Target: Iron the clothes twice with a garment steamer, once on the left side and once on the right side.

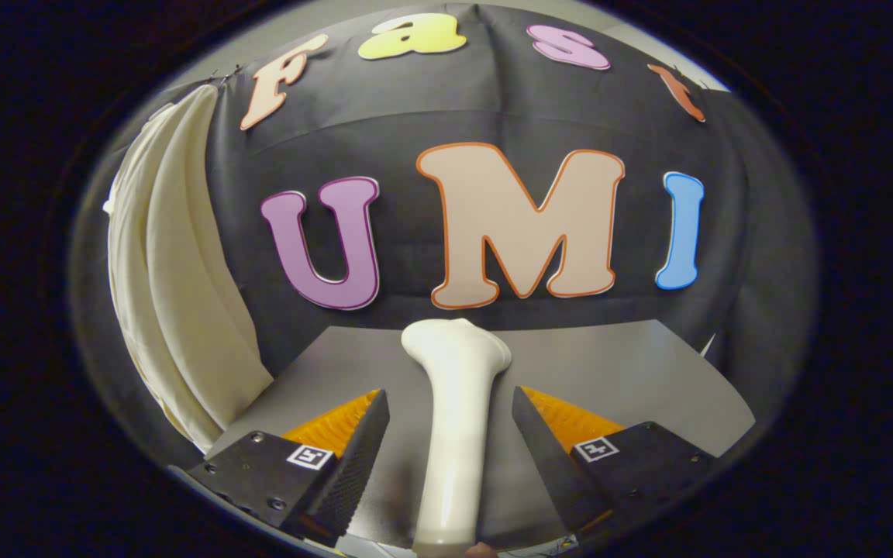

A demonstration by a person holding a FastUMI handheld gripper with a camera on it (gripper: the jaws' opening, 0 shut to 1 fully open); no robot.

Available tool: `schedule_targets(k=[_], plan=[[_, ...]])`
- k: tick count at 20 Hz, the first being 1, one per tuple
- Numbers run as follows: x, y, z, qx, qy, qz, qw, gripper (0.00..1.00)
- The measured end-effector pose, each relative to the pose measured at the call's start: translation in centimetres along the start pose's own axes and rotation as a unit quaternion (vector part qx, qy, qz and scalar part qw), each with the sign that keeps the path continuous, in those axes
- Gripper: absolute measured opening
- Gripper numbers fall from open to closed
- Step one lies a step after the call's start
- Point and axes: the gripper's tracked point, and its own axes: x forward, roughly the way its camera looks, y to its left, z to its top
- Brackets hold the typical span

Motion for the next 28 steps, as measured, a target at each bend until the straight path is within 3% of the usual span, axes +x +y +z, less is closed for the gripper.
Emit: schedule_targets(k=[3,5,7,9,11,14,16,22,26,28], plan=[[1.6,0.3,-1.9,-0.005,0.061,0.017,0.998,0.97],[1.6,-0.1,-1.9,-0.009,0.065,0.008,0.998,0.93],[2.1,-2.3,-0.6,-0.026,0.043,-0.023,0.998,0.82],[2.6,-1.3,-1.8,-0.023,0.072,-0.006,0.997,0.75],[2.8,-1.3,-1.9,-0.029,0.075,-0.007,0.997,0.59],[2.5,-1.1,-1.7,-0.005,0.087,-0.001,0.996,0.54],[2.0,0.0,-0.6,0.039,0.062,0.018,0.997,0.50],[-3.8,2.5,3.4,0.022,-0.041,0.058,0.997,0.43],[-8.8,5.8,4.4,0.081,-0.089,0.106,0.987,0.42],[-11.7,8.4,5.3,0.078,-0.120,0.118,0.983,0.42]])
